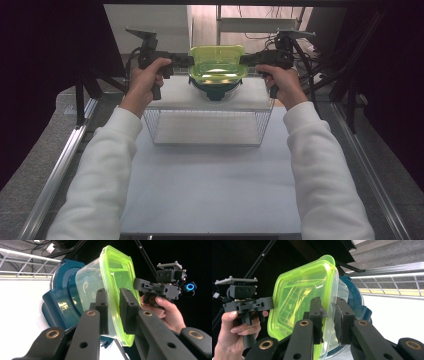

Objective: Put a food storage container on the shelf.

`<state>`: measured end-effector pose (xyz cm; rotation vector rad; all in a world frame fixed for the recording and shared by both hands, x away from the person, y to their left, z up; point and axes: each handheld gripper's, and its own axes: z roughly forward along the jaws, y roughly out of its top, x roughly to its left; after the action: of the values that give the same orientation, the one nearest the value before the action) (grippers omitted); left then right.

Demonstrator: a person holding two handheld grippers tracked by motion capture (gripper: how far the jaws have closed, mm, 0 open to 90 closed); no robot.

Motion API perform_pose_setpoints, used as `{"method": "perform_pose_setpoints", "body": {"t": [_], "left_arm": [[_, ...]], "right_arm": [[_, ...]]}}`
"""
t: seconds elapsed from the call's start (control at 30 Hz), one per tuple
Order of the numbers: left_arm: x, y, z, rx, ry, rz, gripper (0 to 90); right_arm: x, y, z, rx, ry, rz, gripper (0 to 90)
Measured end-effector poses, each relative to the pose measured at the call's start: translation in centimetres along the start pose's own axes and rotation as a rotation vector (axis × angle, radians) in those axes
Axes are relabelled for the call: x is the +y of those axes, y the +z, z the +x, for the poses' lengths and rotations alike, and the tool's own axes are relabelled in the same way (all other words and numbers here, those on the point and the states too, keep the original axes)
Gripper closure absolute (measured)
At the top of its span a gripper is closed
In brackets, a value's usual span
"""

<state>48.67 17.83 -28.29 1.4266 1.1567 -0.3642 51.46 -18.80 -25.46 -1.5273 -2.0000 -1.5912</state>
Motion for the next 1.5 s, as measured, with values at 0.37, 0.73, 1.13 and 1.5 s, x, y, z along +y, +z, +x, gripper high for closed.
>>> {"method": "perform_pose_setpoints", "body": {"t": [0.37,0.73,1.13,1.5], "left_arm": [[0.2,0.6,1.3,-0.012,-0.067,-0.031,74.5],[0.2,0.2,1.6,-0.008,-0.055,-0.092,51.6],[-2.2,-2.9,-2.0,0.165,0.22,-0.118,22.5],[-8.6,-6.4,-4.1,0.178,0.386,-0.089,23.4]], "right_arm": [[0.0,0.9,-0.6,-0.024,0.077,-0.018,72.4],[-0.1,0.9,-0.3,-0.032,0.084,-0.061,47.9],[-1.6,-3.1,1.1,-0.063,-0.192,-0.1,31.8],[-7.4,-7.4,1.3,-0.061,-0.353,-0.055,29.7]]}}
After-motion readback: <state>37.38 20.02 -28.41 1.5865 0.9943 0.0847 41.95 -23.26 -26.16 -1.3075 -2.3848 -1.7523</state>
